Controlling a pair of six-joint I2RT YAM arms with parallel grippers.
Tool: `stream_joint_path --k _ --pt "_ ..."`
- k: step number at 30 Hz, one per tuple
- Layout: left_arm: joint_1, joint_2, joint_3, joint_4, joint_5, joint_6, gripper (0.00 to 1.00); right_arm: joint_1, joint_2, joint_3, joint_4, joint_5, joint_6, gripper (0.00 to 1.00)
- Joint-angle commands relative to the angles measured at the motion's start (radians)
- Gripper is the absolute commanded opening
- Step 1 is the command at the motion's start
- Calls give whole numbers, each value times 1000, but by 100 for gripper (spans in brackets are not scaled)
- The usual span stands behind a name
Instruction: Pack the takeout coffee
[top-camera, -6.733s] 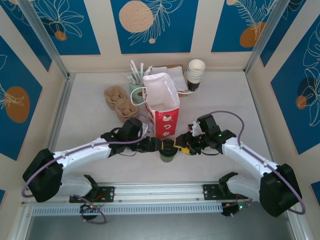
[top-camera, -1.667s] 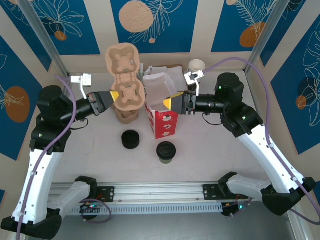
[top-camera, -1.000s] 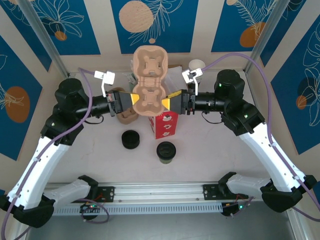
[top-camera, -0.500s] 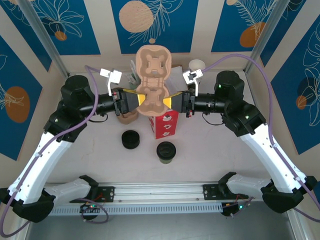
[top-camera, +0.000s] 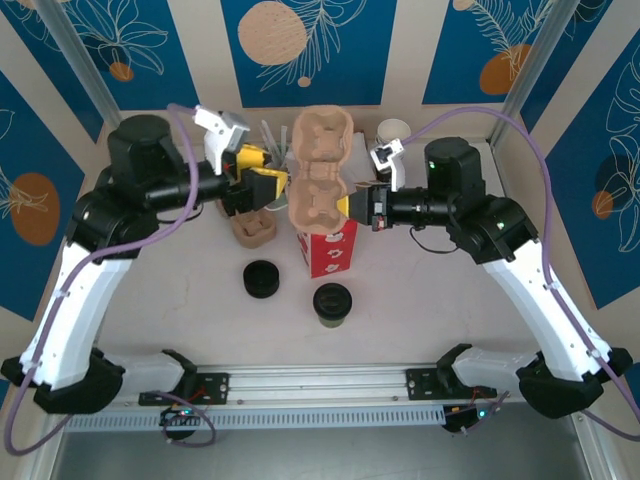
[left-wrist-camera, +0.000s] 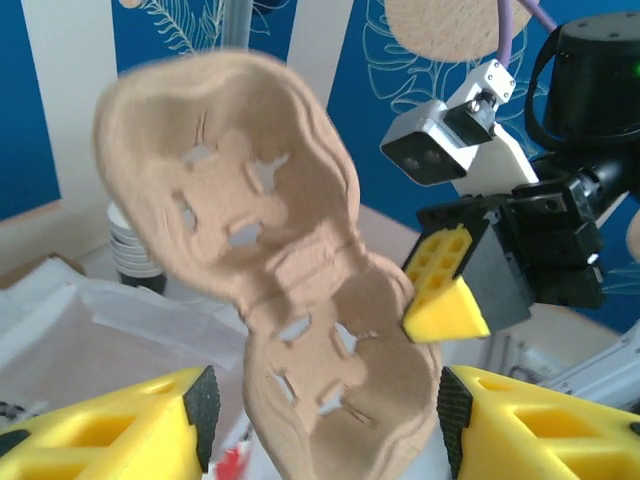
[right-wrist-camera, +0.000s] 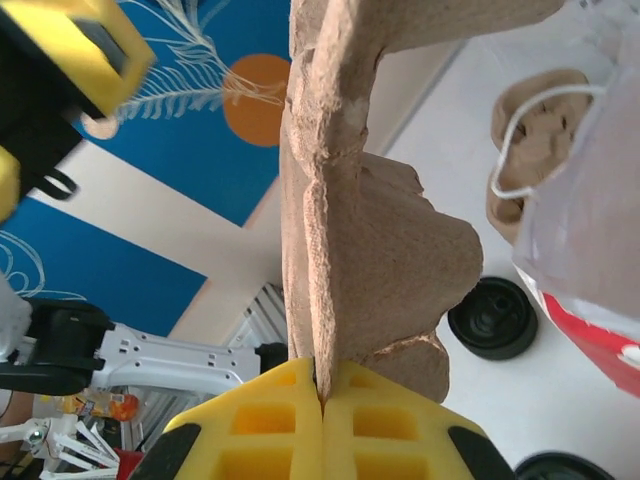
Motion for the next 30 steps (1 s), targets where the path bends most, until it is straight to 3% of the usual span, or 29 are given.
stream_joint_path --k 1,12,20,30 --pt "-44 58 63 -145 -31 213 59 0 38 31 -97 -13 10 0" --pt "-125 110 45 -256 -121 470 60 53 123 62 -155 -85 -1 0" --pt "-134 98 -22 -281 -206 569 56 96 148 79 -172 -108 -19 0" --pt "-136 51 -118 -249 -230 634 54 125 149 82 -179 -107 -19 0"
